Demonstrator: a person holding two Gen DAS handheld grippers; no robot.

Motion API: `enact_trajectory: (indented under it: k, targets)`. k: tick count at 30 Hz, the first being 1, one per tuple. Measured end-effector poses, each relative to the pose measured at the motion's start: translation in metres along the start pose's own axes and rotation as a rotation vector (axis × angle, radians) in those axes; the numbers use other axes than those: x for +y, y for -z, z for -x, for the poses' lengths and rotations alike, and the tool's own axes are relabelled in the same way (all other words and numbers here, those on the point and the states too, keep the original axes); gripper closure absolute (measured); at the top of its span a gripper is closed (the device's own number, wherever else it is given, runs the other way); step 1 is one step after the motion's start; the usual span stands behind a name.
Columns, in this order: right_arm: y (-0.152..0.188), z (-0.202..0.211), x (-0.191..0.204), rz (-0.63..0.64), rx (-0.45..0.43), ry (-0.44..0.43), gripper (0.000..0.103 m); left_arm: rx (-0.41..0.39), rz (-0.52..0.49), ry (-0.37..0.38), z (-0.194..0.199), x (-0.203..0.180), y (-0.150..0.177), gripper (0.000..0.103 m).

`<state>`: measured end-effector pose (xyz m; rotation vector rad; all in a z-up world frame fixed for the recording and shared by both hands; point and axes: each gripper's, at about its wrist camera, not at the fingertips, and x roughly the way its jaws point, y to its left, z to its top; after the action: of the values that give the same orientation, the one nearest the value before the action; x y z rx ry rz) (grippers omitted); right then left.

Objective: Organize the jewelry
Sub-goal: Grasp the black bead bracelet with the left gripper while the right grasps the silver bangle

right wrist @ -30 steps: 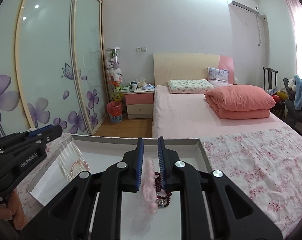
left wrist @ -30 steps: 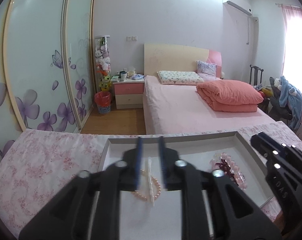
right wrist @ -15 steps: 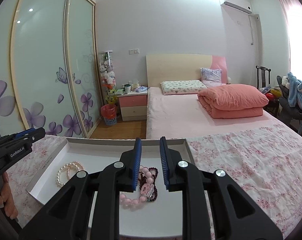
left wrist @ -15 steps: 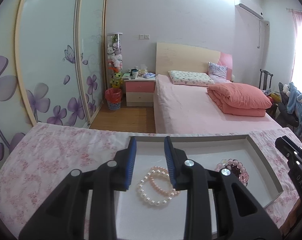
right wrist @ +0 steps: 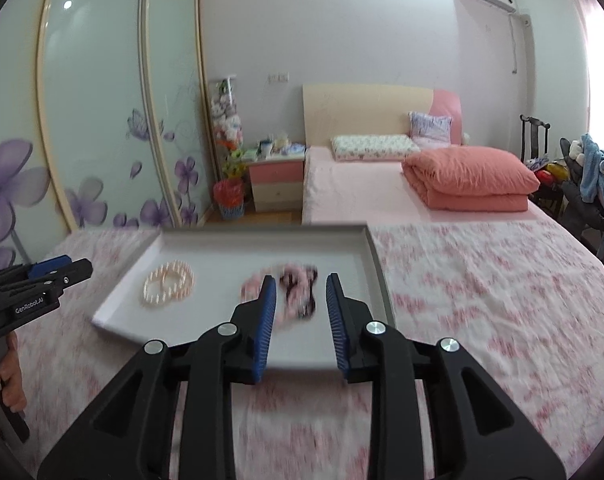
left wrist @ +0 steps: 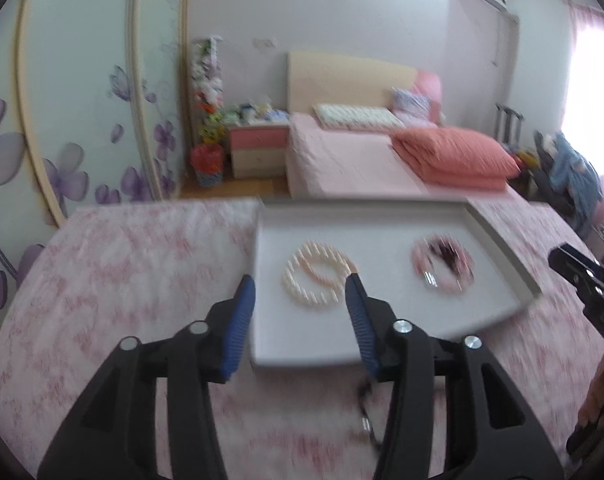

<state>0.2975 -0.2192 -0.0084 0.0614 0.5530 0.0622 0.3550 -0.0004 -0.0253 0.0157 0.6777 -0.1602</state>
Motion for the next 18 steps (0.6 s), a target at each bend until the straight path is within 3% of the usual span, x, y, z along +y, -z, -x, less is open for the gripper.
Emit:
enact_trajectory:
  k: [6,14,18]
  targets:
    - [0.038,0.015,-0.002,0.019,0.13,-0.019,0.07,0.124,-0.031,0.088,-0.007,-0.014,0.034,0.055]
    - [0.072,0.029,0.012,0.033,0.249,-0.094,0.07,0.179,-0.063,0.095,-0.016,-0.033,0.053,0.056]
    - [0.078,0.03,0.022,0.049,0.271,-0.127,0.07,0.215,-0.076,0.094,-0.026,-0.037,0.056,0.062]
